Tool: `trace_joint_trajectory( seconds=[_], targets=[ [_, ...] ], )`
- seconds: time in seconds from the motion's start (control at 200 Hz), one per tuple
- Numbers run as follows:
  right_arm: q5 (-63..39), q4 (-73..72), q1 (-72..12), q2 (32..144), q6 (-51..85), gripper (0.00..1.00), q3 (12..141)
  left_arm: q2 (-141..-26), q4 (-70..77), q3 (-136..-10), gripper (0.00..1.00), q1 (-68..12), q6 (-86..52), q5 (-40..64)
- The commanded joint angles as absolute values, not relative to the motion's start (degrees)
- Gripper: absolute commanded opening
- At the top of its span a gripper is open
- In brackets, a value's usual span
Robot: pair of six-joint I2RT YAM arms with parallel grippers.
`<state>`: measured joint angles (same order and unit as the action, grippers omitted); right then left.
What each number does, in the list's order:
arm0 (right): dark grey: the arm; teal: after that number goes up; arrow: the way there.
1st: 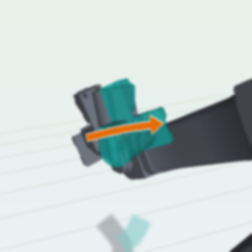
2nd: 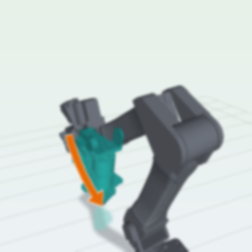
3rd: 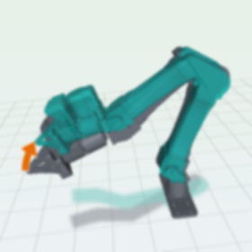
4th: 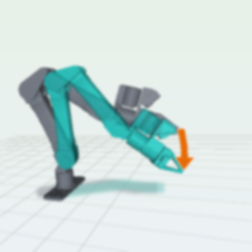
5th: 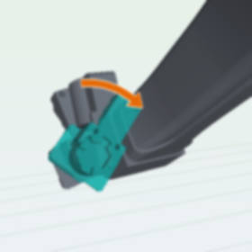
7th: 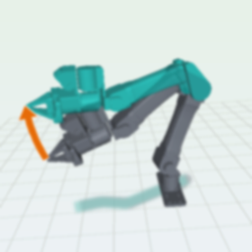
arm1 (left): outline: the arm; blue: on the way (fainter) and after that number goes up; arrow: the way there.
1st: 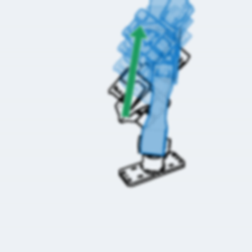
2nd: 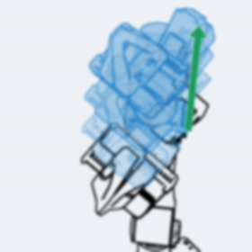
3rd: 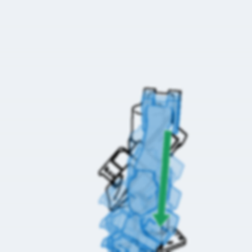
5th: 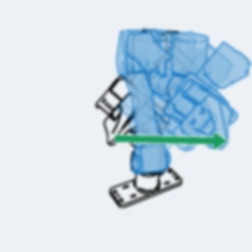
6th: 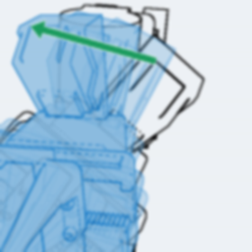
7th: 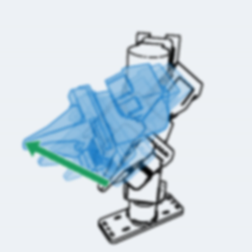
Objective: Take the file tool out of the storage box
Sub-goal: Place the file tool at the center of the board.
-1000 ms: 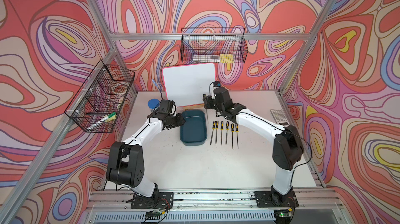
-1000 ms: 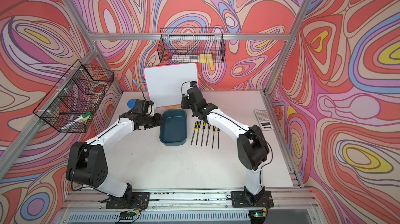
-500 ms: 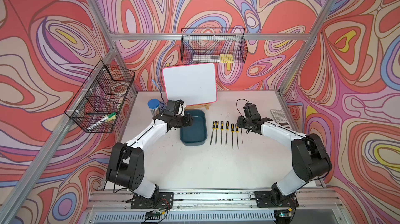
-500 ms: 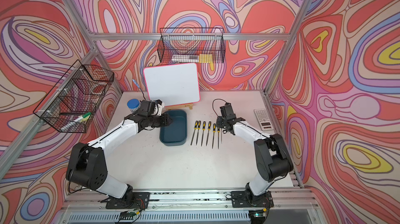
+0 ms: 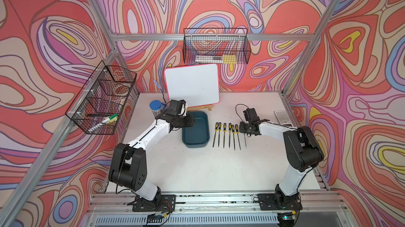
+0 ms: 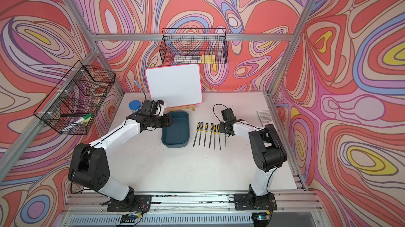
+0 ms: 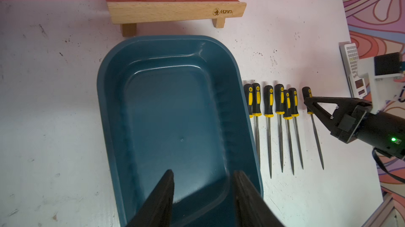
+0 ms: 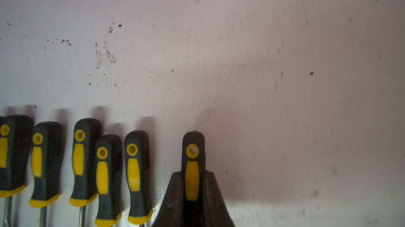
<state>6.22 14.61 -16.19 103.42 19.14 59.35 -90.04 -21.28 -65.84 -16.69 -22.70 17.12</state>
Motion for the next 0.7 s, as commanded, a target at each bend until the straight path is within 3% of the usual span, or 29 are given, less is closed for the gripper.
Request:
trace_joint_trajectory(
  seconds=[0.0, 0.386, 0.696],
  targets=[
    [6.7, 15.3, -16.0, 103.7, 18.6, 0.08, 60.7, -89.4, -22.7, -66.0, 0.49, -16.5, -21.3, 15.8],
    [6.8, 19.3, -16.0, 106.9, 17.0, 0.15, 64.9, -89.8, -24.0, -66.4, 0.48, -16.5, -20.0, 14.4],
    [6.6, 22.2, -15.9, 108.0, 15.9, 0.27, 66.3, -88.9, -23.1, -64.7, 0.5, -15.1, -20.5, 13.9]
  ],
)
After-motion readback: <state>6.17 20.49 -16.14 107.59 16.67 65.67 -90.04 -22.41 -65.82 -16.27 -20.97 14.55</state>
